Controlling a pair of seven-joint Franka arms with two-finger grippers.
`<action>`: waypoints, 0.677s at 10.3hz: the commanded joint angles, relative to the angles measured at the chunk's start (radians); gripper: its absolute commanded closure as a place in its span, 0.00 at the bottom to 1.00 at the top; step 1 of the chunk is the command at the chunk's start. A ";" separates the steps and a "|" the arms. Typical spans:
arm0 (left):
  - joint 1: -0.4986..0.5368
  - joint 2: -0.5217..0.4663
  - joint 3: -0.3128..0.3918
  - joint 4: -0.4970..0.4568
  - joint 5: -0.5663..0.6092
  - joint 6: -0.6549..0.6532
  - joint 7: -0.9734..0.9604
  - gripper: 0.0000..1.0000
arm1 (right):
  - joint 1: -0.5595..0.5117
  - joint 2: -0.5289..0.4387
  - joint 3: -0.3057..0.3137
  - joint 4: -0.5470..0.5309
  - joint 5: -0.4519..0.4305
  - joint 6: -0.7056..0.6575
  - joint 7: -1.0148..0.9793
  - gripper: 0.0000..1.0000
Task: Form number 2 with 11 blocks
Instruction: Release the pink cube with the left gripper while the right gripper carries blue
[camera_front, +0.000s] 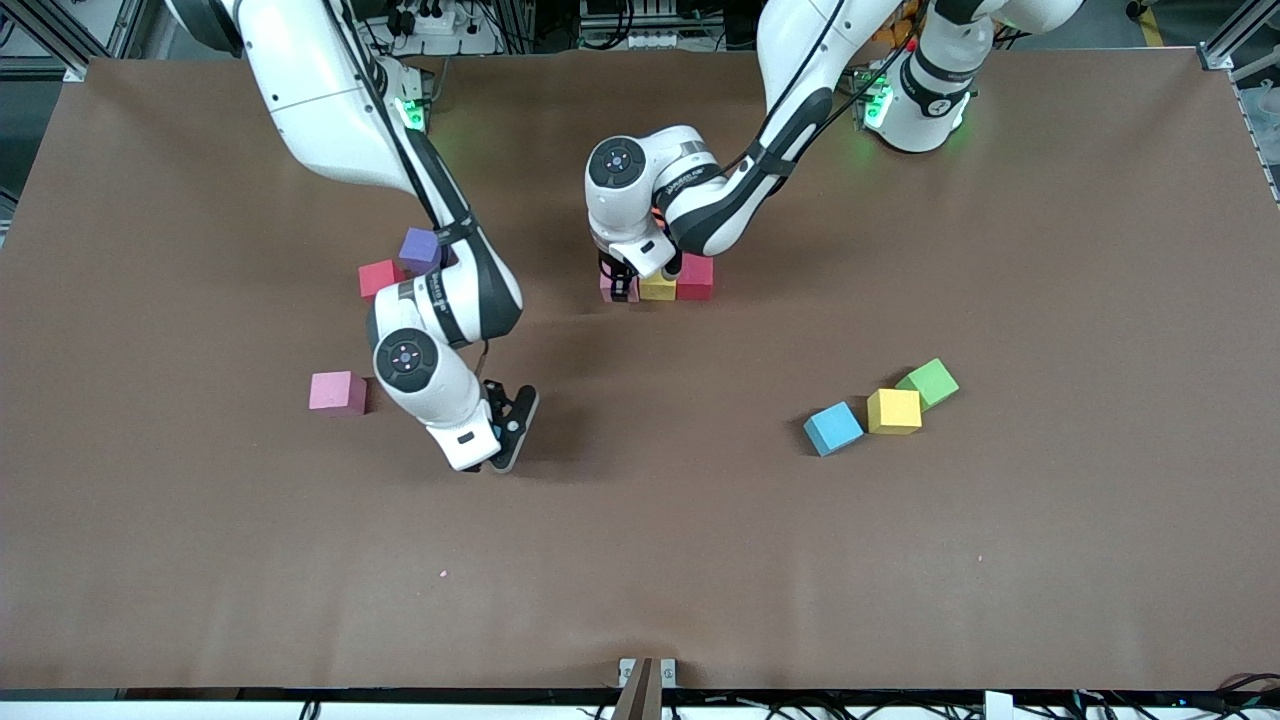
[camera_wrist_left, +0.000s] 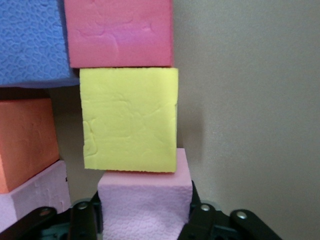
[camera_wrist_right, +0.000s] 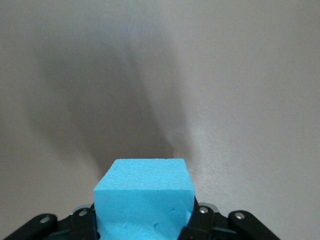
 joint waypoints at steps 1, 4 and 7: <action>0.007 -0.026 0.000 -0.030 0.024 0.010 0.009 0.00 | 0.034 -0.042 0.002 -0.017 0.012 -0.032 0.146 0.68; 0.020 -0.063 0.000 -0.030 0.023 0.001 0.018 0.00 | 0.036 -0.064 0.000 -0.020 0.012 -0.073 0.257 0.68; 0.031 -0.112 0.001 -0.029 0.023 -0.045 0.020 0.00 | 0.042 -0.084 0.000 -0.023 0.012 -0.102 0.439 0.68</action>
